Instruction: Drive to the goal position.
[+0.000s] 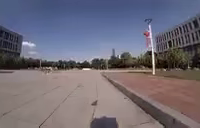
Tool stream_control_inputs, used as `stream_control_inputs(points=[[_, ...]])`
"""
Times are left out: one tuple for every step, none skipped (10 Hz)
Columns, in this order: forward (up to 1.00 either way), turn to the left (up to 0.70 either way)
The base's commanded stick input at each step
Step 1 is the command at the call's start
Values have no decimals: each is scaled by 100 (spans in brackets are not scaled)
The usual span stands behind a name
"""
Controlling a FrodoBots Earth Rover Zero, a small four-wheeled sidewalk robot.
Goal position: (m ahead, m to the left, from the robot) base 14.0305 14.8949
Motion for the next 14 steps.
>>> stream_control_inputs(points=[[70, 15], [70, 19], [70, 23], [70, 27], [70, 30], [70, 34], [70, 27], [70, 17], [70, 7], [70, 0], [70, 0], [70, 0], [70, 0], [70, 0]])
